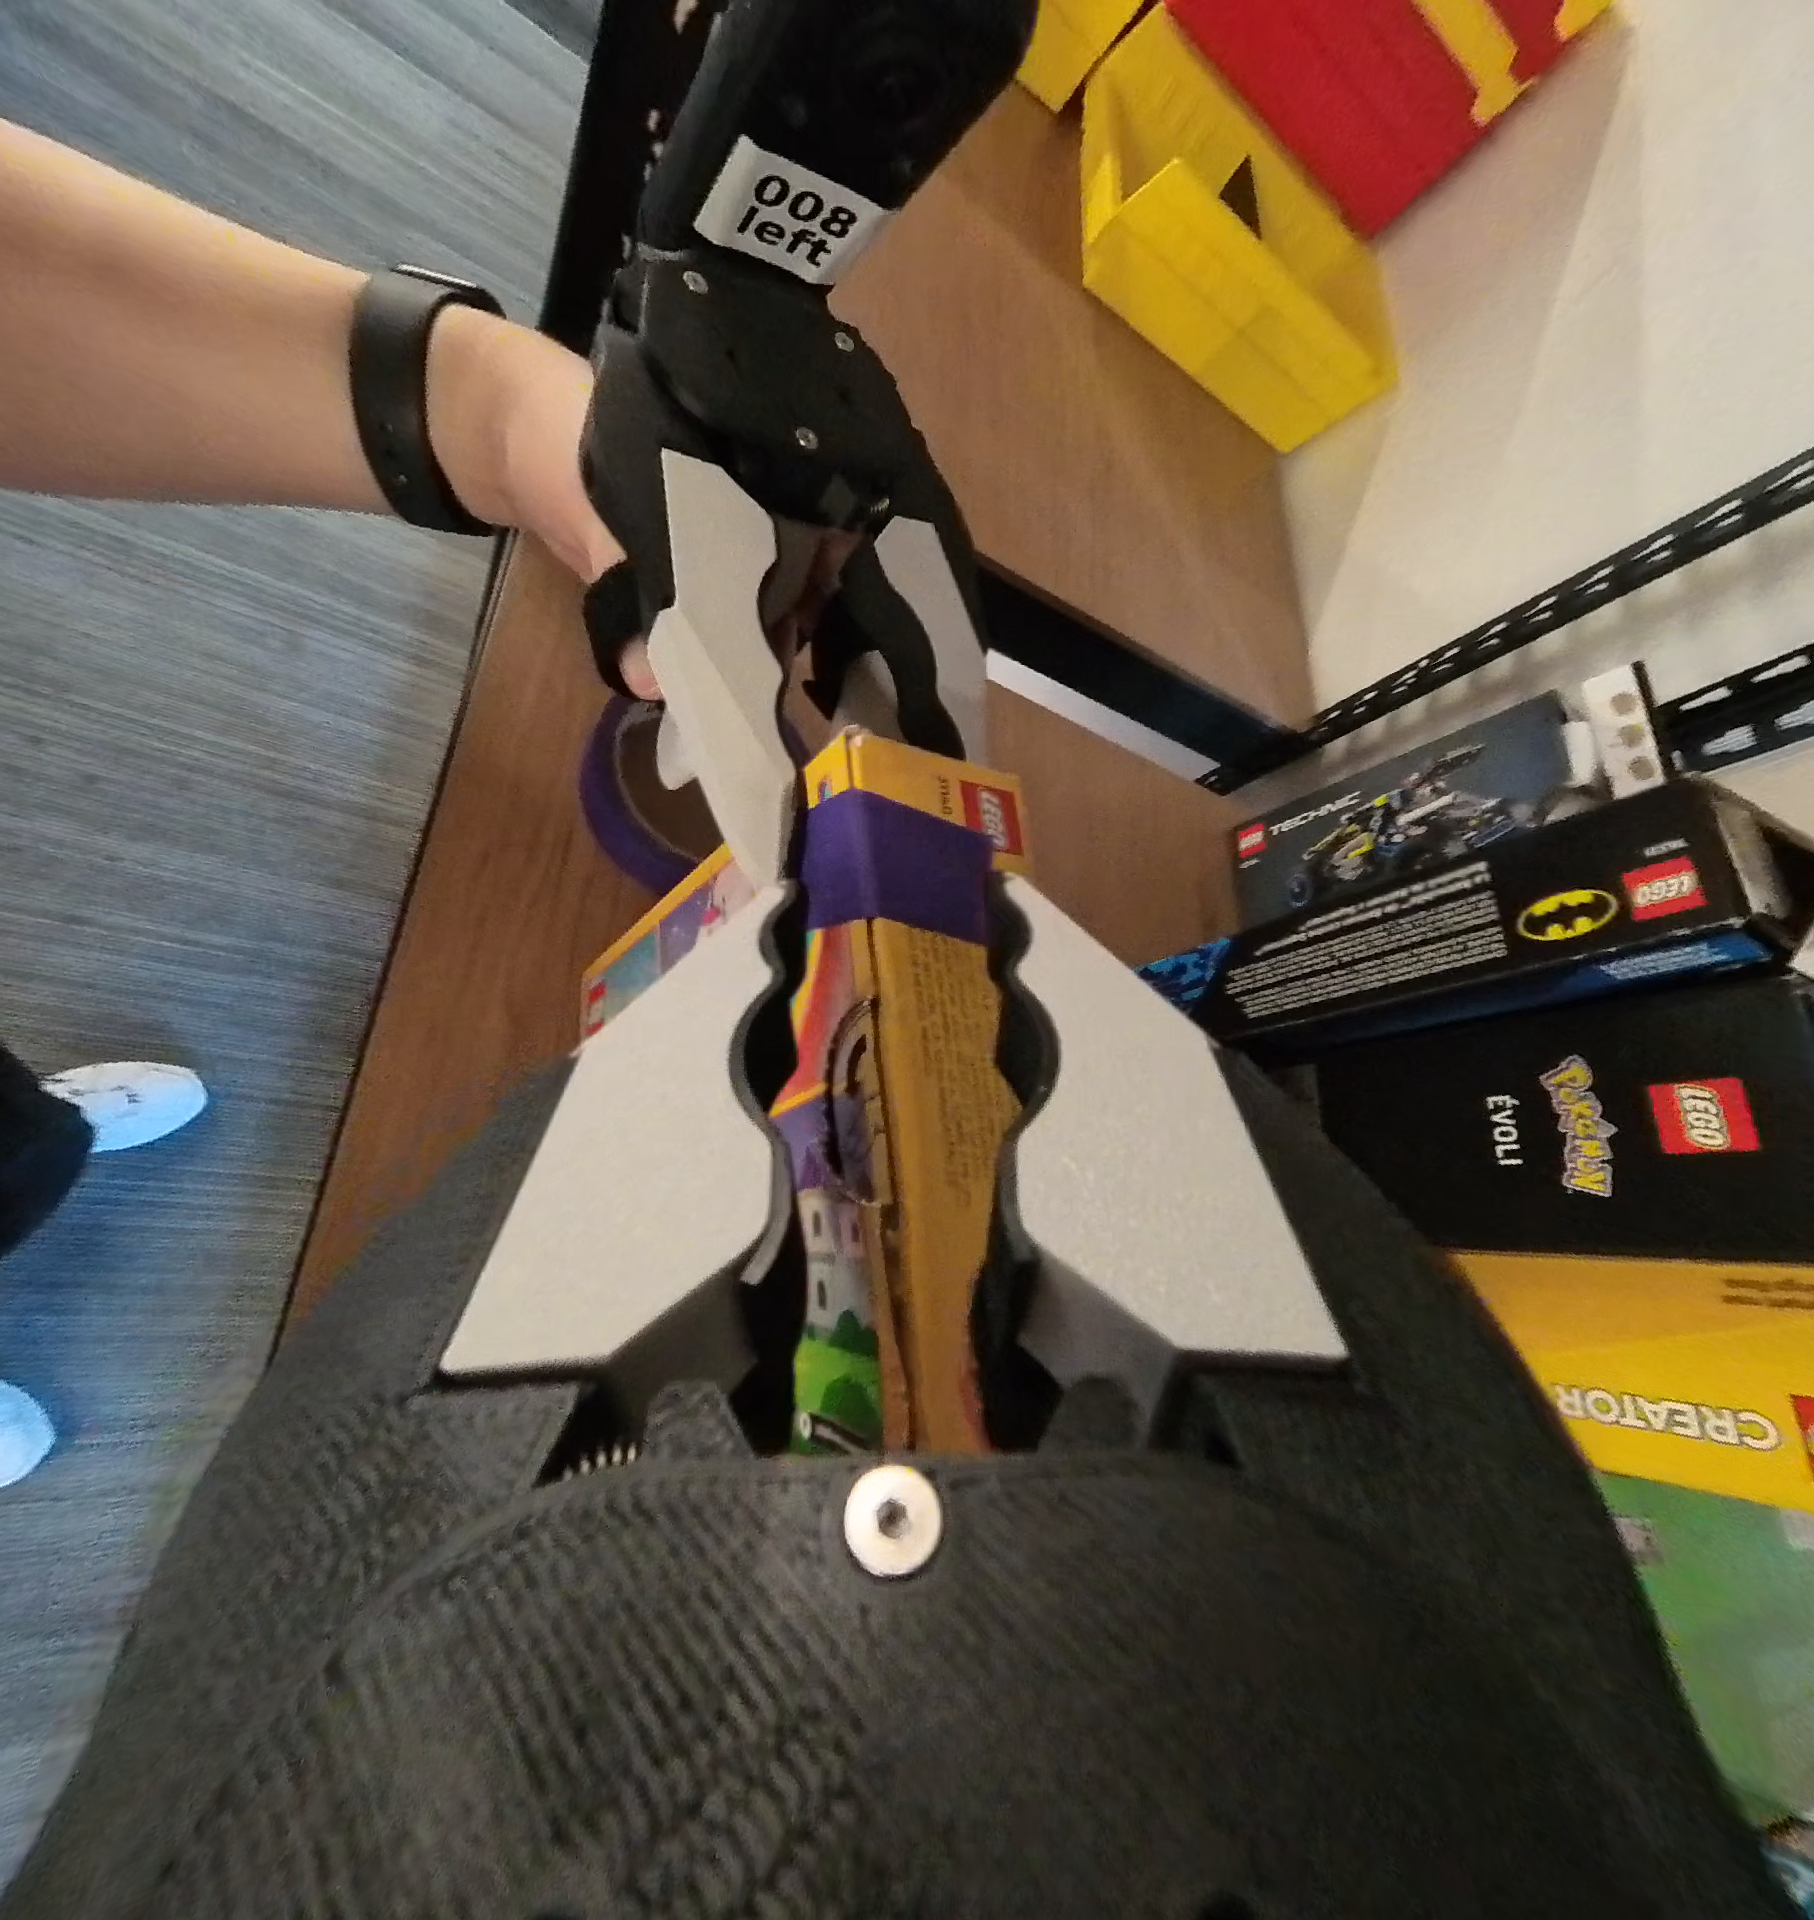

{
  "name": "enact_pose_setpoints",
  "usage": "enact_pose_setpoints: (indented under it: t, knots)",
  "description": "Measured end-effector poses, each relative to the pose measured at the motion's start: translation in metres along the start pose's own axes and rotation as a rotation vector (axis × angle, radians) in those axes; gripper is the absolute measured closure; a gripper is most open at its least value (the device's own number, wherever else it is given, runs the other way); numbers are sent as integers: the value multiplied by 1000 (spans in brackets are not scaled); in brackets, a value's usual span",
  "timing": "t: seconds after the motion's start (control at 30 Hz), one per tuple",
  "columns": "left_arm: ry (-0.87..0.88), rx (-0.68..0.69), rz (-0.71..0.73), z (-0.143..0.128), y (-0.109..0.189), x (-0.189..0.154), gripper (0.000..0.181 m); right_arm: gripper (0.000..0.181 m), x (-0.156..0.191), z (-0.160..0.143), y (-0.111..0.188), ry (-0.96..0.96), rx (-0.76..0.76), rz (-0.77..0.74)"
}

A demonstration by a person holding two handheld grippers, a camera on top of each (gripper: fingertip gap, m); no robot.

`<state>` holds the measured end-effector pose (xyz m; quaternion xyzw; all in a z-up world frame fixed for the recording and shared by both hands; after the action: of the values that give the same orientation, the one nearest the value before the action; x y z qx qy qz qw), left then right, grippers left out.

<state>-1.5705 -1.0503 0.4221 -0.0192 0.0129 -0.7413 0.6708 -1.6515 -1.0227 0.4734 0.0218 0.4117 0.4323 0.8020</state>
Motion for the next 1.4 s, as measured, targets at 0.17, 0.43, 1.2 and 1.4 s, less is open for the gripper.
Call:
enact_pose_setpoints:
  t: [0.17, 0.43, 1.2, 1.4]
  knots:
    - [11, -7, 0, 0, 1, 3, 131, 147, 3, -3, -3, 0, -4, 13]
    - [-3, -6, -14, 0, 0, 0, 132, 129, -4, -8, -12, -28, 80, 72]
    - [2, 6, -13, 0, 0, 0, 132, 125, -12, -3, -38, -274, 528, 535]
    - [-2, 15, -20, 0, 0, 0, 132, 127, -12, -2, -38, -231, 550, 536]
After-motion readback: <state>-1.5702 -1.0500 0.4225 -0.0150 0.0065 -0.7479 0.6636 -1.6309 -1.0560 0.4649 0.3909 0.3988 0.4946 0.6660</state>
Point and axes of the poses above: each gripper's, where its closed fingertips meet, y back along the fingers, z out of its top, x = y × z across the jaws, the point moved 5 cm from there along y, back along the fingers, and after that the axes turned 13 degrees about -z, right-handed, at the moved point
